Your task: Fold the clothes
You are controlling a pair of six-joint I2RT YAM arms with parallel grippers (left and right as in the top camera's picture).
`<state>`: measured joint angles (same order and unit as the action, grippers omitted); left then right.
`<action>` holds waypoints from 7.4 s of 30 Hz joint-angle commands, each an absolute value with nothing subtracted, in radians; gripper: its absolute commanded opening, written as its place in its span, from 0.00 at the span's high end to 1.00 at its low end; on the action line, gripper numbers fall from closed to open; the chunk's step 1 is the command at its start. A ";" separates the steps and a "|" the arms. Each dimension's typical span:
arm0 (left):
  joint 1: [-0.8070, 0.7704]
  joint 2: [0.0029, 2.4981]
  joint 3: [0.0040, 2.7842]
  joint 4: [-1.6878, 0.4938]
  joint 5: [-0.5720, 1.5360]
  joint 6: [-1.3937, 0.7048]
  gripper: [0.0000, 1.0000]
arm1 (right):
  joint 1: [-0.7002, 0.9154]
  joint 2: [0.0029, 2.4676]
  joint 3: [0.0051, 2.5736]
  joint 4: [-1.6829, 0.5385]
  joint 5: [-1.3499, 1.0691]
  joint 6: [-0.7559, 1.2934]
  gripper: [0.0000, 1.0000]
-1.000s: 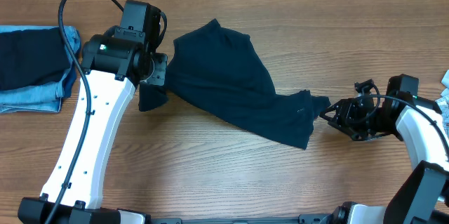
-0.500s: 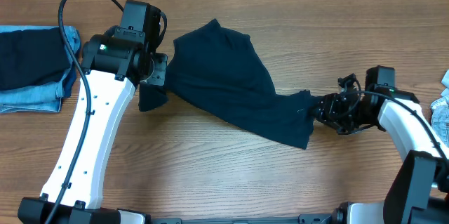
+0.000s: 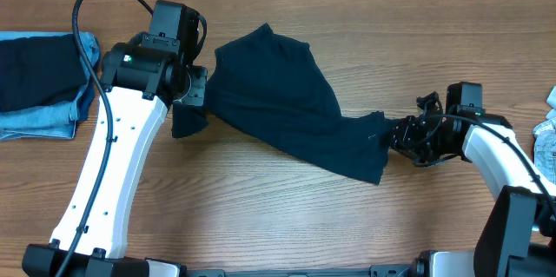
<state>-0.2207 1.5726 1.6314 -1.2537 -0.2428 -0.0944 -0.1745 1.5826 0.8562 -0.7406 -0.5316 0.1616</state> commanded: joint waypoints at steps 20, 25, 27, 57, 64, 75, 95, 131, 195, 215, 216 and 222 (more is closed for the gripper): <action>-0.215 1.569 1.658 -1.260 -0.242 -0.074 0.96 | -0.164 1.572 0.847 -0.727 -0.601 0.168 0.96; -0.215 1.569 1.658 -1.260 -0.244 -0.066 0.96 | -0.165 1.469 0.935 -0.812 -0.594 0.149 0.96; -0.215 1.569 1.658 -1.260 -0.244 -0.066 0.96 | -0.166 1.417 0.978 -0.853 -0.550 0.150 0.96; -0.204 1.568 1.676 -1.152 -0.276 -0.131 0.96 | -0.355 1.221 1.115 -0.698 -0.622 0.126 0.96; -0.202 1.569 1.687 -0.895 -0.247 -0.127 0.96 | -0.355 1.234 1.128 -0.608 -0.622 0.166 0.96; -0.202 1.571 1.687 -0.528 -0.155 -0.133 0.96 | -0.355 1.346 1.129 -0.307 -0.658 0.434 0.96; -0.053 1.670 1.777 -0.546 0.092 -0.197 0.96 | -0.356 1.573 1.281 -0.175 -0.817 0.506 0.96; -0.052 1.670 1.777 -1.631 0.099 -0.134 0.74 | -0.356 1.573 1.282 -1.229 -0.199 0.215 0.64; -0.216 2.281 1.754 -0.817 0.212 -0.093 0.75 | -0.160 1.994 1.276 -0.383 -0.348 0.226 0.51; -0.211 2.285 1.754 -0.810 0.210 -0.121 0.76 | -0.220 2.140 1.279 -0.217 -0.072 0.292 0.55; -0.208 2.285 1.754 -0.805 0.210 -0.133 0.76 | -0.238 2.150 1.281 -0.183 -0.085 0.287 0.55; -0.198 2.285 1.754 -0.784 0.211 -0.139 0.76 | -0.306 2.157 1.316 -0.009 -0.301 0.258 0.54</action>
<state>-0.2100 2.2803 1.7550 -0.7933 0.1997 -0.1219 -0.2649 2.1315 1.2846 -0.0616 -0.2150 0.2749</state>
